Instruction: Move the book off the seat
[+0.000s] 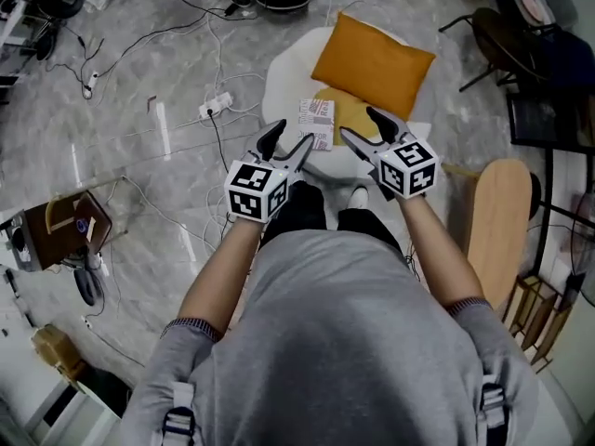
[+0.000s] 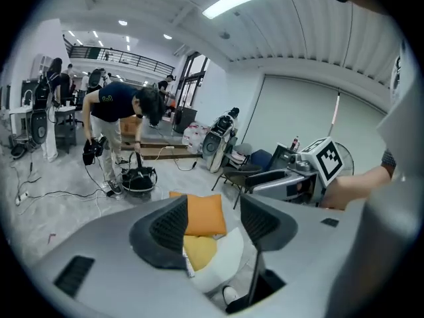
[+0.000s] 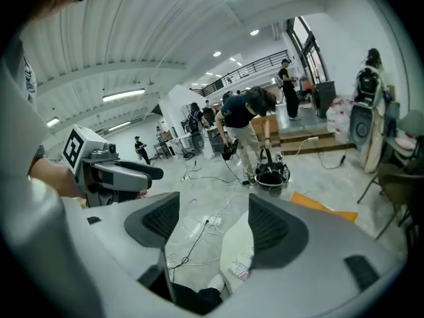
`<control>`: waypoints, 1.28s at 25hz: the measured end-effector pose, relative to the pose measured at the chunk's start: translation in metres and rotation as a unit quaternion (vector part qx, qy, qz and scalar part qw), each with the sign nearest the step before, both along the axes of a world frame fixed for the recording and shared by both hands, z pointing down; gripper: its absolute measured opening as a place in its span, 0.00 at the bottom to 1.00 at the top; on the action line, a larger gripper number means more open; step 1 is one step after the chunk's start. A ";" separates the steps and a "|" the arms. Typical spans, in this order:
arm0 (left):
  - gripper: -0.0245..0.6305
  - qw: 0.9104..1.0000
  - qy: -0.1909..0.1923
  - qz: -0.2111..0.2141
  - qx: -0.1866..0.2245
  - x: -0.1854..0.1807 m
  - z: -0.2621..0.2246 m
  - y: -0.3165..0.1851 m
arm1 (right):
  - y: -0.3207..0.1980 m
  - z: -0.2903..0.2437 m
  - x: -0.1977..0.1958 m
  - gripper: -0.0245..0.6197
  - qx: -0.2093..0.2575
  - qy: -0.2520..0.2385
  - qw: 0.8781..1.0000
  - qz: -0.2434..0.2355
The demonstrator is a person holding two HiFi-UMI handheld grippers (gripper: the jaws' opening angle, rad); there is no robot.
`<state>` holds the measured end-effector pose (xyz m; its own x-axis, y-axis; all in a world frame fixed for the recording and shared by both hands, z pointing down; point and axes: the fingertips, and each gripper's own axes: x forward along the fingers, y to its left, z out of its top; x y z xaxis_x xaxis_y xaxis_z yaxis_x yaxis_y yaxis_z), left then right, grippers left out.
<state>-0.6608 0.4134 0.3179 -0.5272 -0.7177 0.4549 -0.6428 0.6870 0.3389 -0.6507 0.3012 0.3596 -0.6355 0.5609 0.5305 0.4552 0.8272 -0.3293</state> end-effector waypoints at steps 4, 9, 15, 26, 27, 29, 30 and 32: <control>0.45 0.999 0.033 0.034 -0.007 -0.036 0.041 0.013 | 0.002 0.032 -0.032 0.57 0.014 0.022 0.999 0.042; 0.45 0.995 0.084 0.052 -0.020 -0.056 0.110 0.011 | 0.000 0.092 -0.049 0.57 0.008 0.064 0.995 0.079; 0.45 0.990 0.122 0.043 -0.050 -0.076 0.208 0.000 | -0.009 0.185 -0.063 0.58 -0.002 0.106 0.990 0.098; 0.46 0.975 0.203 0.003 -0.093 -0.089 0.404 -0.006 | -0.014 0.370 -0.061 0.58 -0.019 0.195 0.974 0.113; 0.46 0.973 0.210 0.000 -0.098 -0.087 0.421 -0.006 | -0.015 0.389 -0.057 0.58 -0.021 0.205 0.972 0.116; 0.47 0.969 0.224 -0.006 -0.107 -0.084 0.455 -0.004 | -0.015 0.425 -0.052 0.58 -0.023 0.227 0.966 0.124; 0.48 0.966 0.231 -0.008 -0.112 -0.083 0.472 -0.002 | -0.015 0.441 -0.050 0.58 -0.023 0.238 0.962 0.129; 0.49 0.962 0.245 -0.012 -0.119 -0.081 0.503 0.003 | -0.014 0.474 -0.043 0.58 -0.026 0.259 0.956 0.138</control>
<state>-0.7416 0.4161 0.8210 -0.2228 -0.5522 0.8034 -0.4289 0.7956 0.4279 -0.6938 0.2876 0.8341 -0.4228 0.4443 0.7898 -0.0129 0.8685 -0.4954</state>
